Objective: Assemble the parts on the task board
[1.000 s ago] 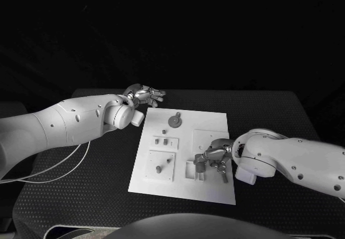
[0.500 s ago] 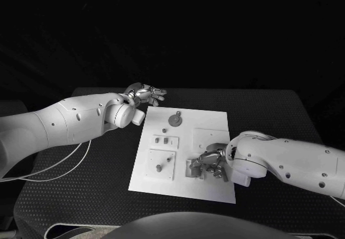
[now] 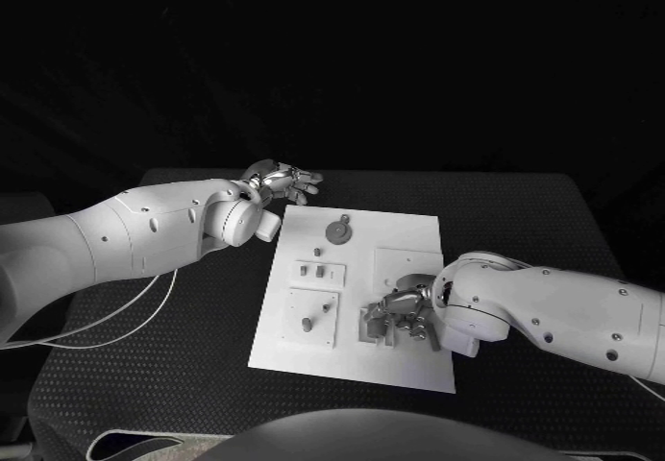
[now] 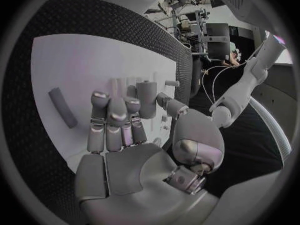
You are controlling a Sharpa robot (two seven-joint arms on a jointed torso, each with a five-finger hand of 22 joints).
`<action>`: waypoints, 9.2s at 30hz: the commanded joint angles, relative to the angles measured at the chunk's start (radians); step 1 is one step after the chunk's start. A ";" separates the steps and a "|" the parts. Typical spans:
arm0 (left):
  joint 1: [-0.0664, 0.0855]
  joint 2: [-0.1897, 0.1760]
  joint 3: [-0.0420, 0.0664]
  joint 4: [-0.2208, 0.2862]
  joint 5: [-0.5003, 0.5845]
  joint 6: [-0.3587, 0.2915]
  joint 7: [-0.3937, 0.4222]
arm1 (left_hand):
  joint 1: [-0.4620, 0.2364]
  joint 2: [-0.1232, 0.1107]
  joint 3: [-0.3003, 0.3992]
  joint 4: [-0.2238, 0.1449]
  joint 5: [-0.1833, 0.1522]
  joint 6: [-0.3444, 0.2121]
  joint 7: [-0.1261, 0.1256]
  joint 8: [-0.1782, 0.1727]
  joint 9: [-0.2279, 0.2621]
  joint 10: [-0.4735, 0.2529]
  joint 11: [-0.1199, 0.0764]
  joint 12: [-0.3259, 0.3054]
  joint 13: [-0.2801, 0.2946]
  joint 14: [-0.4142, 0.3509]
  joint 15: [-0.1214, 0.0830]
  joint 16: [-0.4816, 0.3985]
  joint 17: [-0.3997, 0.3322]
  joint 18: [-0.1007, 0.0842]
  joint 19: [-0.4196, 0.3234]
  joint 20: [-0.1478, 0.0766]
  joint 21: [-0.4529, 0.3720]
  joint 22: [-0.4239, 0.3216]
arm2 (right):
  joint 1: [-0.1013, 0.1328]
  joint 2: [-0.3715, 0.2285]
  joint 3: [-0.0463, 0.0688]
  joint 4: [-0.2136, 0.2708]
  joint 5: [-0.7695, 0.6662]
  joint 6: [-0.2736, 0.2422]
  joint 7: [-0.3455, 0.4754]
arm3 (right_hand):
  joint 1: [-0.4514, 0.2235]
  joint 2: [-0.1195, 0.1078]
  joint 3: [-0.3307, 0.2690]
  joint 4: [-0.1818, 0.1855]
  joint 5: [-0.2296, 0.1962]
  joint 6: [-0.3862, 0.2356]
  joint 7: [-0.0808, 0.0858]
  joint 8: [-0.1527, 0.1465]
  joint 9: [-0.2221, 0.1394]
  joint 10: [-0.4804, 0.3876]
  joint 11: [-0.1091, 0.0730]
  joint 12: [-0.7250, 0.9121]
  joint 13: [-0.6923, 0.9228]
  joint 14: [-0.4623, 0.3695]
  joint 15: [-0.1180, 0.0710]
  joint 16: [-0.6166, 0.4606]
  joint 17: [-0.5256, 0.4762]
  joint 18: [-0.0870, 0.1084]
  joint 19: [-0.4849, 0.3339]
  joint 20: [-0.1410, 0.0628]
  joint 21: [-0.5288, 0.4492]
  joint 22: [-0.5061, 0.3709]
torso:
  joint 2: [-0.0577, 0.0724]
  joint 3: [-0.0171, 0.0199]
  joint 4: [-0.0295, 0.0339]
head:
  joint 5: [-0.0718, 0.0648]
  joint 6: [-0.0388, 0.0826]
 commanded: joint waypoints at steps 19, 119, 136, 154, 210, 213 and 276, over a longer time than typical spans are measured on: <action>0.001 0.000 0.000 0.004 -0.001 0.012 0.004 | -0.006 0.002 0.002 0.008 0.000 -0.007 -0.003 0.007 -0.002 -0.003 0.002 0.000 0.002 0.000 0.003 -0.007 0.003 -0.002 -0.007 -0.036 -0.004 0.003 | -0.022 0.019 0.000 -0.032 -0.024 0.042 0.010 | -0.011 0.000 0.001 0.006 -0.006 0.007 0.000 -0.005 -0.001 0.007 -0.003 -0.004 0.002 0.000 -0.007 -0.005 0.001 0.030 -0.003 -0.001 0.006 0.013 | 0.000 -0.0005 -0.0006 | 0.009 -0.007; 0.001 0.000 0.000 0.001 -0.005 0.015 -0.001 | -0.004 0.002 0.002 0.009 0.000 -0.008 -0.003 0.010 -0.005 -0.004 0.002 0.001 0.002 0.000 0.003 -0.008 0.006 -0.002 -0.007 -0.036 -0.006 0.007 | -0.035 0.005 0.000 -0.012 -0.066 0.062 0.040 | -0.055 -0.085 -0.101 -0.011 -0.005 -0.018 0.007 -0.014 0.001 -0.010 0.004 -0.015 0.014 -0.010 -0.004 -0.012 0.002 0.030 -0.016 -0.002 0.006 0.008 | 0.000 0.0001 -0.0009 | 0.023 -0.022; 0.001 -0.001 0.000 0.001 -0.006 0.014 -0.001 | -0.004 0.002 0.002 0.010 0.000 -0.008 -0.003 0.010 -0.005 -0.004 0.002 0.001 0.002 0.000 0.003 -0.008 0.007 -0.002 -0.008 -0.036 -0.007 0.008 | -0.033 -0.047 0.001 0.019 -0.101 0.019 0.135 | -0.025 -0.067 -0.145 -0.031 -0.005 -0.021 0.005 -0.011 0.008 -0.011 0.002 -0.014 0.020 -0.013 -0.006 -0.013 0.004 0.030 -0.020 -0.010 0.004 0.005 | 0.000 0.0008 -0.0012 | 0.020 -0.016; 0.000 0.002 0.000 -0.006 -0.006 0.013 0.002 | -0.003 0.002 0.002 0.010 0.000 -0.008 -0.003 0.011 -0.005 -0.003 0.002 0.001 0.003 0.000 0.003 -0.009 0.008 -0.002 -0.008 -0.036 -0.007 0.009 | 0.029 -0.206 0.060 0.102 -0.105 -0.035 0.194 | 0.070 -0.011 -0.204 -0.121 0.014 -0.032 0.008 -0.018 0.009 0.003 0.004 -0.009 0.027 -0.003 -0.006 -0.017 0.004 0.030 -0.010 -0.013 0.001 -0.003 | -0.001 0.0041 -0.0041 | 0.002 0.010; 0.001 -0.004 -0.001 0.001 -0.007 0.024 -0.005 | -0.005 0.003 0.001 0.012 0.000 -0.008 -0.003 0.012 -0.007 -0.002 0.001 0.002 0.003 0.001 0.002 -0.009 0.010 -0.003 -0.008 -0.036 -0.008 0.011 | -0.018 -0.260 0.008 0.125 -0.503 0.097 -0.004 | 0.132 -0.060 -0.093 -0.038 -0.006 0.003 0.002 -0.011 0.015 0.018 -0.001 -0.016 0.029 0.006 -0.005 -0.022 0.007 0.030 -0.004 -0.001 0.006 -0.006 | -0.002 -0.0001 -0.0033 | -0.013 0.002; 0.001 -0.004 -0.001 0.001 -0.007 0.024 -0.005 | -0.005 0.003 0.001 0.012 0.000 -0.008 -0.003 0.012 -0.007 -0.002 0.001 0.002 0.003 0.001 0.002 -0.009 0.010 -0.003 -0.008 -0.036 -0.008 0.011 | 0.003 -0.272 0.012 0.145 -0.513 0.097 -0.008 | 0.133 -0.061 -0.092 -0.037 -0.006 0.004 0.001 -0.011 0.015 0.018 -0.001 -0.016 0.030 0.006 -0.005 -0.022 0.007 0.030 -0.004 -0.001 0.006 -0.006 | -0.002 -0.0001 -0.0046 | -0.014 0.004; 0.001 -0.003 -0.001 0.003 -0.013 0.031 -0.012 | -0.005 0.005 0.001 0.013 0.000 -0.009 -0.003 0.014 -0.008 -0.002 0.001 0.002 0.004 0.002 0.002 -0.009 0.012 -0.003 -0.008 -0.036 -0.009 0.013 | -0.078 -0.080 0.019 0.035 -0.321 0.089 0.024 | 0.125 0.098 -0.148 -0.112 -0.006 0.043 -0.015 0.006 0.026 0.051 -0.017 -0.004 0.043 0.009 -0.013 -0.015 0.005 0.030 -0.009 0.000 0.018 0.000 | -0.001 0.0009 -0.0031 | -0.006 -0.009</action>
